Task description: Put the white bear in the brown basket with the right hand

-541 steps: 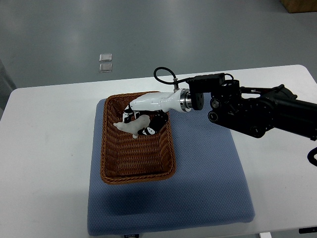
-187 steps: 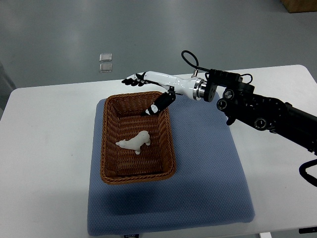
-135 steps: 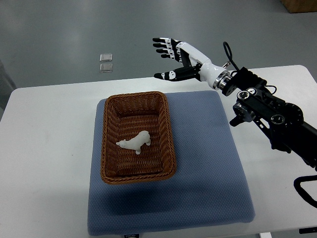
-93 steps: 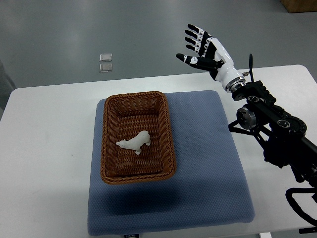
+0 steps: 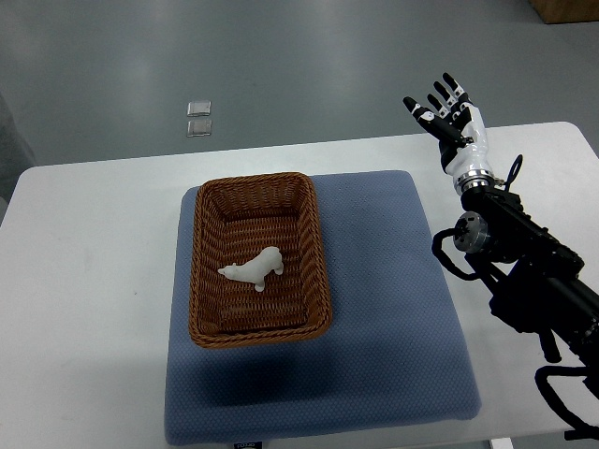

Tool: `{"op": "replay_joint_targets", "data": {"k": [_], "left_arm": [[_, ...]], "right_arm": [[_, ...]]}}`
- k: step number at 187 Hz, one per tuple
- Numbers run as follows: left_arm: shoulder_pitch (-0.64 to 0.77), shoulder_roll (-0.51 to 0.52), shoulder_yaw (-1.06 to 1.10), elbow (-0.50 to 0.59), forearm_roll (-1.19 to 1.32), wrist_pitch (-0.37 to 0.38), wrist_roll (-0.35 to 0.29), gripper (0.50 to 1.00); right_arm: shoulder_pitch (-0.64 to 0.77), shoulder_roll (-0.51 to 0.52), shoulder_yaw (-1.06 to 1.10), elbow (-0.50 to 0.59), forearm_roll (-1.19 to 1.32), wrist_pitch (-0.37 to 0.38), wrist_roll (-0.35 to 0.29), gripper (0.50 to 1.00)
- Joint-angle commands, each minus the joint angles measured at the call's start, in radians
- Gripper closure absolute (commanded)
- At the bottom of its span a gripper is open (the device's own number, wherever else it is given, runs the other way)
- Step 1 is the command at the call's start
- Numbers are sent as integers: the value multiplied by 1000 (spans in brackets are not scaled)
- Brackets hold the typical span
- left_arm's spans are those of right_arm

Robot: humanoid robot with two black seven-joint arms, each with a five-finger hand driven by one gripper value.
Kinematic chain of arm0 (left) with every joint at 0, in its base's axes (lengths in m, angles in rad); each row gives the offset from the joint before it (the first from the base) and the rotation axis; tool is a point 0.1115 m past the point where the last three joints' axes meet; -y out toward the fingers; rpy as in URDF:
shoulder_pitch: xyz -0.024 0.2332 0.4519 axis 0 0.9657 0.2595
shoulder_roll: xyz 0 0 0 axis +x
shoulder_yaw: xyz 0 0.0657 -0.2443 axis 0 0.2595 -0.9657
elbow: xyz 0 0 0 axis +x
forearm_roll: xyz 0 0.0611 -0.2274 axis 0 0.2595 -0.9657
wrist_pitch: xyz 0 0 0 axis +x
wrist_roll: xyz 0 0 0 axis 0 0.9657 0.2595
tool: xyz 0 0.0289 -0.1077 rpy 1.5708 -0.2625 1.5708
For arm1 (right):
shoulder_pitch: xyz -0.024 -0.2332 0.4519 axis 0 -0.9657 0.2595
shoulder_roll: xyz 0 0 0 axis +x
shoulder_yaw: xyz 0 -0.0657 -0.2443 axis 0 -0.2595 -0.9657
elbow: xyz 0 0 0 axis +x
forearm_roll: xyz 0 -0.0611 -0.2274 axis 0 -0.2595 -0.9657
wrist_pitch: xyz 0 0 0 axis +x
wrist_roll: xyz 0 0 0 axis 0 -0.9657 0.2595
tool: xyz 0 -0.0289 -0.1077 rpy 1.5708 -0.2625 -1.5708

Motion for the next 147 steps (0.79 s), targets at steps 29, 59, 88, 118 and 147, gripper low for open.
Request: {"op": "replay_joint_targets", "data": {"k": [29,59,88,118,147], "left_arm": [[0,0,-3,0,0,0,0,500],[2,0,-3,-11,0,0,0,500],[2,0,-1,-14,0,0,0,500],[3,0,-1,-14,0,0,0,500],[3,0,0,-14,0,0,0,500]], "right_arm": [[-25,3,-14,-27,54,1,-2,576],[-36,6,-11,-28,60,8,-1,576],[-39,17,0,-28,62,48,-1,576],[-39,17,-8,-30,60,54,-1,576],[-46,19,-11,-30,60,53,1,576]]}}
